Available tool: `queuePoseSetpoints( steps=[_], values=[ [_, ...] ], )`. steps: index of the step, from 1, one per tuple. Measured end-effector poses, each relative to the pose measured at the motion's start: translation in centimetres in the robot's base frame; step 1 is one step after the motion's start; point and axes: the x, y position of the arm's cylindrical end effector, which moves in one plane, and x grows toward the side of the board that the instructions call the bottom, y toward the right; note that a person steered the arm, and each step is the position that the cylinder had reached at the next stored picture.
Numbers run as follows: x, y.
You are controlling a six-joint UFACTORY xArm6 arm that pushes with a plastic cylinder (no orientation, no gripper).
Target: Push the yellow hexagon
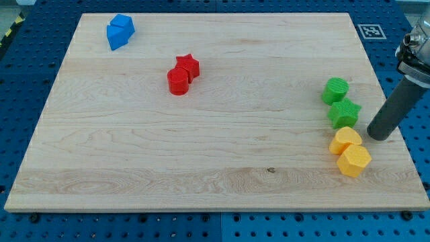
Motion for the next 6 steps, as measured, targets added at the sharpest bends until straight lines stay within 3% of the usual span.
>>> queuePoseSetpoints(
  steps=[3,5,6],
  values=[
    [0.4,-4.4],
    [4.9,-3.5],
    [5.6,-8.1]
  ],
)
